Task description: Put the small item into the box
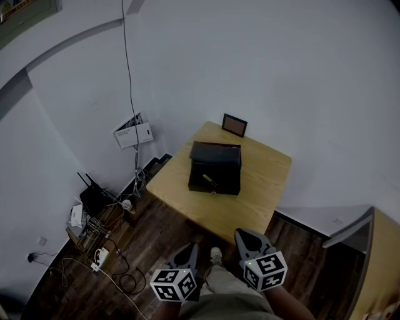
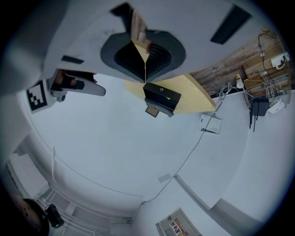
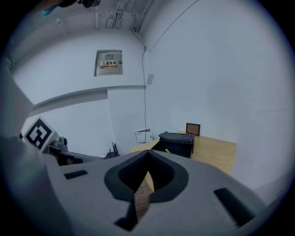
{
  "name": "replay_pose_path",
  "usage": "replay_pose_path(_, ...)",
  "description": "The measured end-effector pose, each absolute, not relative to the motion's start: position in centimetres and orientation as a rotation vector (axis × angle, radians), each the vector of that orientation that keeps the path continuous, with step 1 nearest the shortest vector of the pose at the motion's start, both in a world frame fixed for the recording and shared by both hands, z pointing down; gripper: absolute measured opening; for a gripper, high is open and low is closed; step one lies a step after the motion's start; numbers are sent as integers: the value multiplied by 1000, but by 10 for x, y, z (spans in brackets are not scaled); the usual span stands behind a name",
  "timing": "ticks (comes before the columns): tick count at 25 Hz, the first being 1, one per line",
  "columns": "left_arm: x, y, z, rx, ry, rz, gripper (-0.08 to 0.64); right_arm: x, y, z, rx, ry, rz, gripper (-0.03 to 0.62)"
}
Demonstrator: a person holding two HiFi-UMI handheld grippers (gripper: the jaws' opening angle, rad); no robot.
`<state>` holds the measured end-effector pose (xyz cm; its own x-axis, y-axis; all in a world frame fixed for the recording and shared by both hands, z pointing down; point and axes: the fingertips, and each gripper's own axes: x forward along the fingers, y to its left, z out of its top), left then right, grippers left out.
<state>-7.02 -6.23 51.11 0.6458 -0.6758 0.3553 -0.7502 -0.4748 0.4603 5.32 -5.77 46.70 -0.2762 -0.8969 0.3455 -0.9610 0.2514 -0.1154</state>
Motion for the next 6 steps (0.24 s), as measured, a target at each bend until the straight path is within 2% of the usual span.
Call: replay_pose_path(6, -71, -58, 510, 2283, -1108, 164, 3, 51, -56, 464, 1752, -2325, 442, 0)
